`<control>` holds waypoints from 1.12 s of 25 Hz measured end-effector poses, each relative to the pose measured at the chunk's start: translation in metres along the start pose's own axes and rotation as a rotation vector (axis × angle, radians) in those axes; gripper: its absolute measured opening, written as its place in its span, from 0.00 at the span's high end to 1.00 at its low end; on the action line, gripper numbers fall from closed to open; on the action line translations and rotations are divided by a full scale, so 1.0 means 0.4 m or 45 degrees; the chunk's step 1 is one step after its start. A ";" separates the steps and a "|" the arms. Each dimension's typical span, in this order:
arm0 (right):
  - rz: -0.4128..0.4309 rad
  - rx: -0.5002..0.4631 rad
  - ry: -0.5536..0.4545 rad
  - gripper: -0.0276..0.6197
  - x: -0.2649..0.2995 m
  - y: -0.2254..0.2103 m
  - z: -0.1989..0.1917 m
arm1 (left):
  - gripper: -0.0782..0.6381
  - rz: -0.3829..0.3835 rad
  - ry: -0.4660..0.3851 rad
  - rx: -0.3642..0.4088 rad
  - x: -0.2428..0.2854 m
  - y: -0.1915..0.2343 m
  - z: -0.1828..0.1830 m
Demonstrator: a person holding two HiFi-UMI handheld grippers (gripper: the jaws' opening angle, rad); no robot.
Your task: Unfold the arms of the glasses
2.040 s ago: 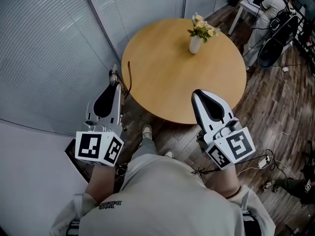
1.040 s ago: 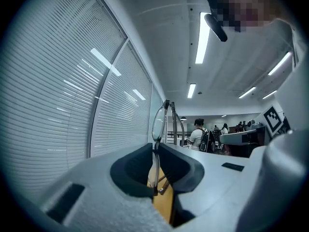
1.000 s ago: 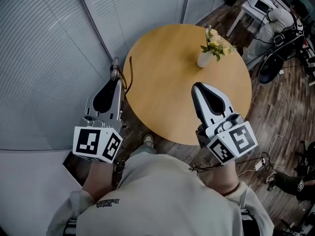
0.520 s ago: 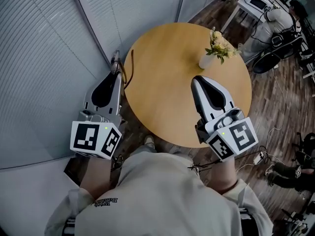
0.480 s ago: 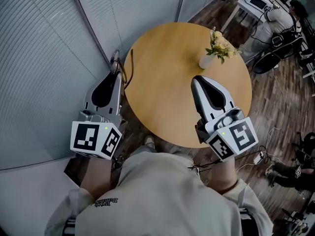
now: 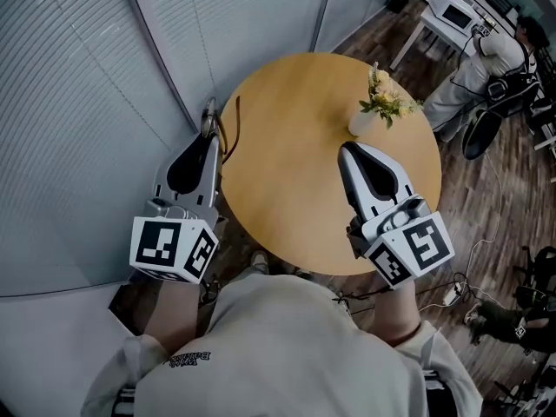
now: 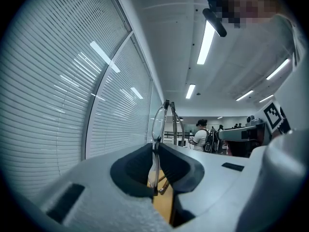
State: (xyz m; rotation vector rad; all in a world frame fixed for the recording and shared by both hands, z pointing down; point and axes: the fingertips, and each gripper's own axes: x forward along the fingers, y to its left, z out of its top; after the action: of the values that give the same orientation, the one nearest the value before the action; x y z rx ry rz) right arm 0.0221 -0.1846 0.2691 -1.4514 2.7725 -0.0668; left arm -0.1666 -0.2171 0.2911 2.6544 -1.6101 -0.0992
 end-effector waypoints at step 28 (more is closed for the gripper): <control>0.356 -0.110 -0.207 0.89 0.071 0.050 0.207 | 0.82 -0.009 0.009 0.090 0.052 -0.125 0.026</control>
State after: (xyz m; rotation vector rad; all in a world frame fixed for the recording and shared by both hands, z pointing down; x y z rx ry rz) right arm -0.0082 -0.1992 0.1856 -1.0164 2.8400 0.1675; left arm -0.1134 -0.2125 0.2770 2.7090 -1.6320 -0.0335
